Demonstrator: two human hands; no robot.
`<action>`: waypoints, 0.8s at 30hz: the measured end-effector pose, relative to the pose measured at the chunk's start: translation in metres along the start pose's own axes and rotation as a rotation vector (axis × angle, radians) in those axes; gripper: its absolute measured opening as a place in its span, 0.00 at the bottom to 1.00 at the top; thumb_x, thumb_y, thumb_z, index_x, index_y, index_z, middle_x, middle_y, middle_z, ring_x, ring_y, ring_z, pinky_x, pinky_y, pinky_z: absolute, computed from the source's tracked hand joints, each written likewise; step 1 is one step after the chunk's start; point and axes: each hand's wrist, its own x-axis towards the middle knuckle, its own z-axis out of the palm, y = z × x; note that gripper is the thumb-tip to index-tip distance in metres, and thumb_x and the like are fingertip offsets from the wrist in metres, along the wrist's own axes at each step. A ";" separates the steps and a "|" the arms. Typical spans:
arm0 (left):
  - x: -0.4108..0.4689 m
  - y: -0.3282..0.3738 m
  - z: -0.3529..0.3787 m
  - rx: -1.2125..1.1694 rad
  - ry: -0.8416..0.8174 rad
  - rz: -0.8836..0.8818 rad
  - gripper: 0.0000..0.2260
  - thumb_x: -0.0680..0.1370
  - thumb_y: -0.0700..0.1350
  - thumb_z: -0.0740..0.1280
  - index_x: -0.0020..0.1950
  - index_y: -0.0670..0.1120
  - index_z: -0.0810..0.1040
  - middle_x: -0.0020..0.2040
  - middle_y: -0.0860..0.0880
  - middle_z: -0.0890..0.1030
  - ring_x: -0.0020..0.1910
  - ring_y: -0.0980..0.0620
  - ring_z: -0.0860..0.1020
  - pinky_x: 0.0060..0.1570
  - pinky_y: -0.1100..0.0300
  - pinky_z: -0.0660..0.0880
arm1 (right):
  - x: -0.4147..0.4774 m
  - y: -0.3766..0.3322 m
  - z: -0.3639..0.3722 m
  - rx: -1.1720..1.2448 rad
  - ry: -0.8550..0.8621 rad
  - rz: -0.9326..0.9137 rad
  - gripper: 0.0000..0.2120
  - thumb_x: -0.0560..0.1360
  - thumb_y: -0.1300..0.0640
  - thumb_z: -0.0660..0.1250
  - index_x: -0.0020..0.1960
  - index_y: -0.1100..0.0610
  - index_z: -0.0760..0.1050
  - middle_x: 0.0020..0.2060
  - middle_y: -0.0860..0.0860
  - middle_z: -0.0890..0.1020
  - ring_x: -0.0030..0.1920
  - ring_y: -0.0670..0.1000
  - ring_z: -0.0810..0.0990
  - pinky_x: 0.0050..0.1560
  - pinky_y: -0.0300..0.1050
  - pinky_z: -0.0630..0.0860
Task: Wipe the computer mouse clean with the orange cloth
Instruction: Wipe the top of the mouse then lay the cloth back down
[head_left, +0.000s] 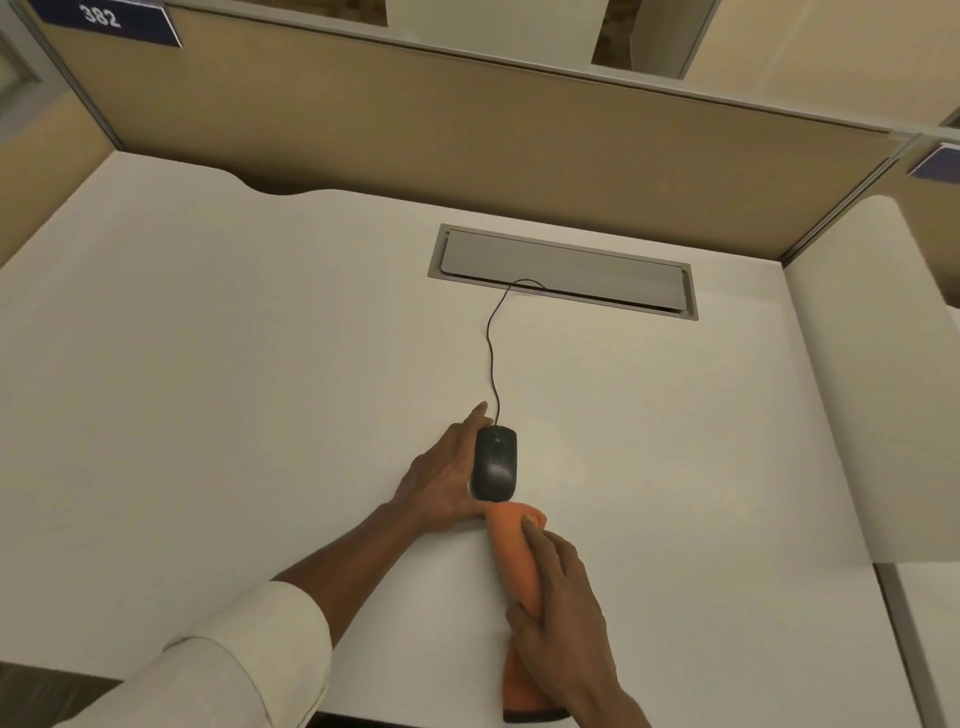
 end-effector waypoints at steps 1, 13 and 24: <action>-0.001 0.001 0.000 0.006 0.001 0.000 0.65 0.60 0.71 0.79 0.84 0.60 0.39 0.81 0.58 0.62 0.78 0.53 0.67 0.70 0.44 0.75 | -0.003 0.001 -0.002 0.070 0.015 0.013 0.46 0.66 0.47 0.62 0.83 0.39 0.51 0.76 0.42 0.63 0.70 0.46 0.69 0.56 0.43 0.76; -0.043 0.056 0.005 -0.331 0.243 0.015 0.37 0.71 0.53 0.81 0.77 0.56 0.69 0.81 0.53 0.66 0.76 0.58 0.70 0.74 0.57 0.73 | 0.000 -0.005 -0.061 0.526 0.233 -0.009 0.44 0.62 0.50 0.77 0.75 0.35 0.67 0.69 0.34 0.76 0.66 0.41 0.78 0.60 0.44 0.78; -0.088 0.117 -0.017 -0.792 0.283 -0.104 0.20 0.81 0.36 0.67 0.68 0.56 0.79 0.62 0.57 0.84 0.58 0.54 0.83 0.49 0.54 0.85 | -0.020 -0.027 -0.075 0.763 0.300 -0.193 0.26 0.72 0.35 0.71 0.68 0.43 0.78 0.62 0.44 0.84 0.59 0.49 0.83 0.52 0.45 0.81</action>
